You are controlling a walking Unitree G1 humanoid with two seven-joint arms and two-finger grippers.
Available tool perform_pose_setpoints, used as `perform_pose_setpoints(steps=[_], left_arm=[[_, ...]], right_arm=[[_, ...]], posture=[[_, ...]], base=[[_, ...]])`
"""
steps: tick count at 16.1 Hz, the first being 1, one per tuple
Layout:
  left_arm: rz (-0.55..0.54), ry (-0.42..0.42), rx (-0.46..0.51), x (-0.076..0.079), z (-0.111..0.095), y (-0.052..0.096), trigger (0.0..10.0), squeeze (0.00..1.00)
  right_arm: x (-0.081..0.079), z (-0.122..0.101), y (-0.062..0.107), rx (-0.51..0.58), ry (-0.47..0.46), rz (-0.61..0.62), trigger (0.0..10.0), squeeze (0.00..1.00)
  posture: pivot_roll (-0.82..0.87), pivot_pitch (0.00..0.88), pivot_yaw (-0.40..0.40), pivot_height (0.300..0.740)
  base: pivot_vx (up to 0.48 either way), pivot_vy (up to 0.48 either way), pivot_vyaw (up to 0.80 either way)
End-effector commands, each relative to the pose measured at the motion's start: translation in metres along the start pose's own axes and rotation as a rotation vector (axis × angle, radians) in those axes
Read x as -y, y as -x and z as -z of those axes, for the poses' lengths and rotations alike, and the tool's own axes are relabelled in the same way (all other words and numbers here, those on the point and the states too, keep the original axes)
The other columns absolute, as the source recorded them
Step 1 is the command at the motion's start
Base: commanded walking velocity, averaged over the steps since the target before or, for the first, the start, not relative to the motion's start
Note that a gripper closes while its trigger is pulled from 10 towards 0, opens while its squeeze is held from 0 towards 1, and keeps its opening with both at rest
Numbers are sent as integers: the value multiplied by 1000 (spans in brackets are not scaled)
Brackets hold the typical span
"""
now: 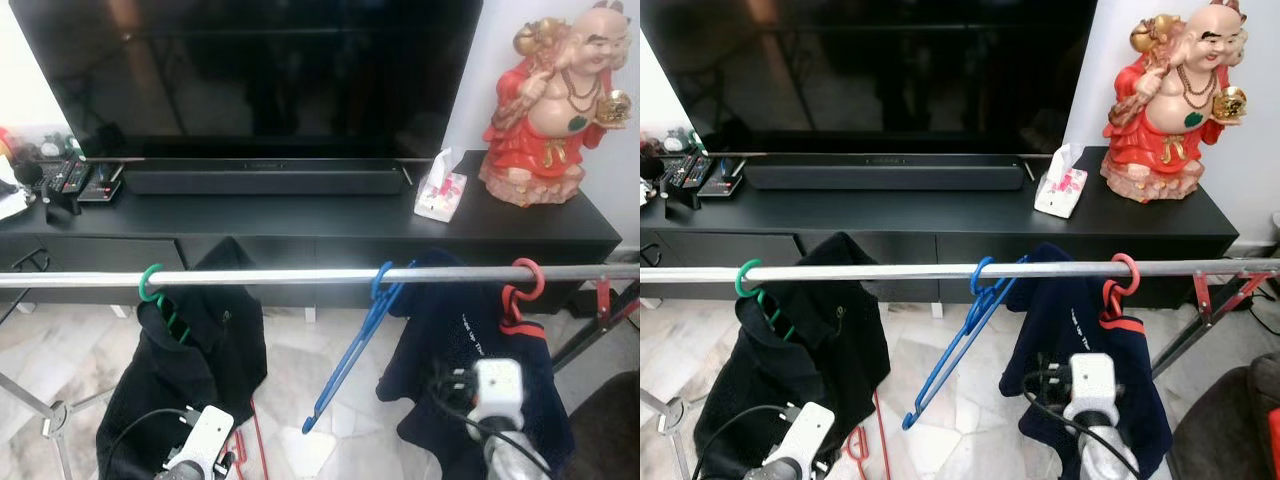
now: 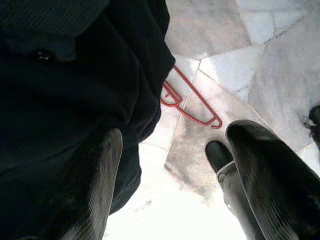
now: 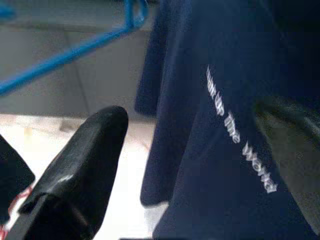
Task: Hang hanger
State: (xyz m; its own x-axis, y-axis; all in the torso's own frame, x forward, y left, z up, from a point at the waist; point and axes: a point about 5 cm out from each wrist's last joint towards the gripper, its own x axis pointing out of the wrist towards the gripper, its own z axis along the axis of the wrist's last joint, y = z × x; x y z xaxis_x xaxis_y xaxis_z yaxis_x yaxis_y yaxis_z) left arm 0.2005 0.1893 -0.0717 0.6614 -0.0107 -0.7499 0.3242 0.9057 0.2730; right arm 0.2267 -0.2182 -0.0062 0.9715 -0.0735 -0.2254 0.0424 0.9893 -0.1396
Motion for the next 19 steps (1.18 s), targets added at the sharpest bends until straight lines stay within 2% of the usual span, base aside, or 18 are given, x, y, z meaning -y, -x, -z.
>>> perform_pose_setpoints(steps=[1, 2, 3, 5, 6, 7, 8, 9, 13, 16, 17, 19], left_arm=[[20, -45, -5, 4, 4, 1, 10000, 0], [27, -60, -7, 5, 5, 2, 10000, 0], [21, -44, -8, 4, 7, 2, 10000, 0], [19, -46, -17, 4, 11, 3, 10000, 0], [19, -45, -18, 4, 11, 3, 10000, 0], [32, -63, -28, 5, 15, 5, 10000, 0], [34, -65, -29, 5, 16, 5, 10000, 0], [37, -66, -25, 7, 15, 4, 10000, 0], [50, -61, -7, 12, 9, 3, 10000, 0], [88, -88, -4, 16, 8, 3, 10000, 0], [92, -90, -6, 15, 8, 3, 10000, 0], [76, -87, -16, 11, 10, 3, 10000, 0]], right_arm=[[0, -9, 5, 70, 24, 0, 10000, 1000], [4, -21, 9, 130, 44, 27, 10000, 1000], [17, -36, 12, 195, 38, 107, 10000, 1000], [31, -50, 14, 243, 48, 177, 10000, 1000], [33, -52, 14, 250, 44, 188, 10000, 1000], [41, -69, 8, 282, 8, 205, 10000, 933], [42, -75, 5, 289, 2, 201, 10000, 290], [37, -85, 2, 301, 10, 162, 10000, 0], [33, -93, -2, 293, -2, 142, 10000, 0], [38, -76, -4, 168, -27, 142, 10000, 0], [41, -66, -4, 91, 6, 130, 10000, 0], [53, -69, -4, 86, 1, 157, 10000, 0]], posture=[[-68, 0, 3, 740], [-69, 0, 3, 740], [-70, 0, 5, 740], [-81, 0, 16, 740], [-81, 0, 16, 740], [-95, 3, 27, 740], [-97, 3, 27, 740], [-84, 4, 15, 740], [-63, 0, 15, 740], [-63, 2, 12, 740], [-73, 7, 7, 740], [-76, 0, 7, 740]], base=[[0, 0, 0], [0, 0, 0], [0, 0, 0], [0, 0, 0], [0, 0, 0], [0, 0, 0], [0, 0, 0], [0, 0, 0], [0, 0, 0], [0, 0, 0], [0, 0, 0], [0, 0, 0]])
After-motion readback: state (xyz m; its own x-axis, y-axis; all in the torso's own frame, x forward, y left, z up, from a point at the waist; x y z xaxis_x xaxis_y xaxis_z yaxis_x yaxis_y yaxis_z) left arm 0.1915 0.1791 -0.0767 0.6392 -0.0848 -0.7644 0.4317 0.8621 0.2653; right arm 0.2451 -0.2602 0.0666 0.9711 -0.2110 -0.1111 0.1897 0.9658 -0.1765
